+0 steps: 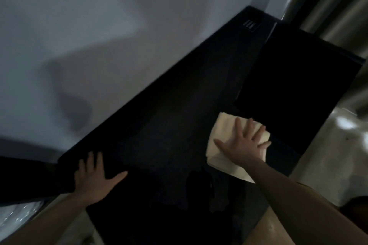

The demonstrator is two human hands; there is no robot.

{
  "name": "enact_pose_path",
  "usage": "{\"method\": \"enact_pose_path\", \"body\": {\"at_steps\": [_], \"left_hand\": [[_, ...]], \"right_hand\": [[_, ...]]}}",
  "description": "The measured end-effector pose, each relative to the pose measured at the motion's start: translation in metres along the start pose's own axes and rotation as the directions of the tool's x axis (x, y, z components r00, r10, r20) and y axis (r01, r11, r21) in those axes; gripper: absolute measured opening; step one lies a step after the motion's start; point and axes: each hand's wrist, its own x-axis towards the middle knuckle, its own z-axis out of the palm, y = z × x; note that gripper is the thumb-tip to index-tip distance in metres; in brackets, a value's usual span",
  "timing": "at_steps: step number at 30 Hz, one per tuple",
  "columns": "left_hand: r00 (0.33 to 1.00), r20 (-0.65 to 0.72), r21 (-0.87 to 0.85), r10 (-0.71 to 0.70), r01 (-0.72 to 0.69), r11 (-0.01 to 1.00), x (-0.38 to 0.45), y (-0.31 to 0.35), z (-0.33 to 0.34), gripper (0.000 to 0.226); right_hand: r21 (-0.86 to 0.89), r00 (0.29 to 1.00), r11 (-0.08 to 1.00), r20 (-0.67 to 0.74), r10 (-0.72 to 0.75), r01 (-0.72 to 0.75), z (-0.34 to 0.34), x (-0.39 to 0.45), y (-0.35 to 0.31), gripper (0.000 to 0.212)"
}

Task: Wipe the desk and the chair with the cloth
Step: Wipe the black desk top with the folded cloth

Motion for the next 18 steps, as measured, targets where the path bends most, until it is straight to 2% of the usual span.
{"method": "enact_pose_path", "body": {"at_steps": [1, 2, 3, 4, 5, 6, 7, 8, 9, 13, 16, 18], "left_hand": [[1.0, 0.023, 0.023, 0.018, -0.019, 1.0, -0.004, -0.025, 0.013, 0.104], [0.994, 0.016, 0.063, 0.106, -0.107, 0.992, -0.012, -0.042, 0.023, 0.081], [0.975, -0.023, 0.063, 0.219, -0.217, 0.974, -0.015, -0.056, 0.036, 0.066], [0.963, 0.038, 0.123, 0.268, -0.271, 0.955, -0.016, -0.064, 0.044, 0.061], [0.954, 0.079, 0.22, 0.291, -0.301, 0.928, -0.017, -0.064, 0.049, 0.078], [0.968, 0.195, 0.152, 0.159, -0.19, 0.97, -0.017, -0.059, 0.049, 0.118], [0.976, 0.214, 0.026, 0.035, -0.042, 0.999, -0.019, -0.052, 0.049, 0.158], [0.955, 0.281, -0.071, -0.09, 0.114, 0.991, -0.027, -0.038, 0.034, 0.183], [0.948, 0.289, -0.126, -0.131, 0.174, 0.977, -0.028, -0.033, 0.034, 0.195], [0.941, 0.32, -0.158, -0.113, 0.17, 0.973, -0.029, -0.034, 0.031, 0.198], [0.925, 0.365, -0.131, -0.11, 0.168, 0.977, -0.034, -0.032, 0.02, 0.199], [0.92, 0.383, -0.141, -0.082, 0.146, 0.979, -0.035, -0.032, 0.017, 0.197]], "right_hand": [[-0.018, 1.0, 1.0, -0.012, 0.001, -0.001, 0.004, 0.001, 0.0, 0.12], [-0.026, 1.0, 1.0, -0.025, 0.0, -0.001, 0.007, 0.0, 0.0, 0.119], [-0.027, 0.999, 1.0, -0.04, -0.005, 0.004, 0.01, -0.003, 0.0, 0.118], [-0.025, 0.998, 1.0, -0.057, -0.011, 0.009, 0.013, -0.007, -0.001, 0.117], [-0.02, 0.997, 1.0, -0.073, -0.017, 0.016, 0.017, -0.013, -0.001, 0.116], [-0.021, 0.996, 1.0, -0.086, -0.024, 0.022, 0.021, -0.019, -0.004, 0.115], [-0.025, 0.996, 0.999, -0.084, -0.031, 0.029, 0.025, -0.029, -0.006, 0.114], [-0.031, 0.997, 0.999, -0.069, -0.04, 0.038, 0.031, -0.041, -0.01, 0.115], [-0.039, 0.998, 0.998, -0.039, -0.049, 0.048, 0.039, -0.058, -0.016, 0.116], [-0.097, 0.988, 0.99, 0.131, -0.086, 0.099, 0.092, -0.151, -0.04, 0.121], [-0.082, 0.945, 0.984, 0.304, -0.124, 0.155, 0.128, -0.215, -0.053, 0.123], [-0.07, 0.93, 0.984, 0.344, -0.131, 0.164, 0.138, -0.233, -0.053, 0.123]]}}
